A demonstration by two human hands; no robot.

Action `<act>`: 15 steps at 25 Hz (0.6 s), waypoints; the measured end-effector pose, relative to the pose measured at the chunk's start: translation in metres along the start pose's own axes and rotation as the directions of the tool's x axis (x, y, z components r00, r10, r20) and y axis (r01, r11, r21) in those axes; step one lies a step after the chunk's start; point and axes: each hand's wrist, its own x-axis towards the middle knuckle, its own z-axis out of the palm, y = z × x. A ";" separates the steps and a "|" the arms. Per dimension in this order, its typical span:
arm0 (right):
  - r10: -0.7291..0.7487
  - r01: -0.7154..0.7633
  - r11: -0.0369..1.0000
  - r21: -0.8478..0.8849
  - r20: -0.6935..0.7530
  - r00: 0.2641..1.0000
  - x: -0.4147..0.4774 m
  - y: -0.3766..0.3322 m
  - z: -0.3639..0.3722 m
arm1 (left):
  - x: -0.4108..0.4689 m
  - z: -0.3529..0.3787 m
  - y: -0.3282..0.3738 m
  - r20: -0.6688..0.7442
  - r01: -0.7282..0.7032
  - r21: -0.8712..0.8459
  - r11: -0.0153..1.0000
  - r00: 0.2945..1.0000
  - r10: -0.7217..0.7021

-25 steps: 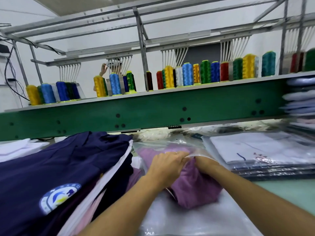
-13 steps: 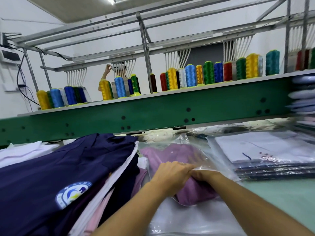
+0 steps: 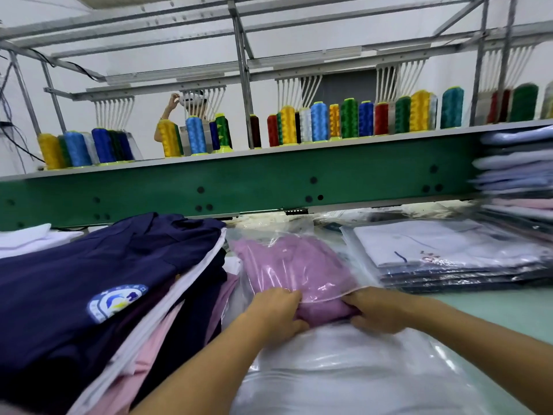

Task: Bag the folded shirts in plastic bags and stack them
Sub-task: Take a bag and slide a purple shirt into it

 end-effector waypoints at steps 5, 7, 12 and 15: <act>-0.142 0.049 0.979 -0.199 -0.487 0.862 -0.027 0.000 0.002 | -0.011 0.000 -0.006 -0.093 0.003 -0.062 0.998 0.996 -0.009; -0.205 0.035 0.964 -0.264 -0.652 0.730 -0.026 0.000 0.005 | -0.014 -0.002 -0.007 -0.115 -0.015 -0.070 0.997 0.993 0.007; 0.029 -0.109 0.985 -0.136 -0.487 0.873 -0.023 0.012 0.013 | -0.022 -0.007 -0.009 -0.232 -0.058 -0.106 0.993 0.972 0.032; 0.016 -0.131 0.967 -0.219 -0.459 0.888 -0.023 0.013 0.017 | -0.027 -0.012 -0.004 -0.276 -0.011 -0.097 0.995 0.961 -0.017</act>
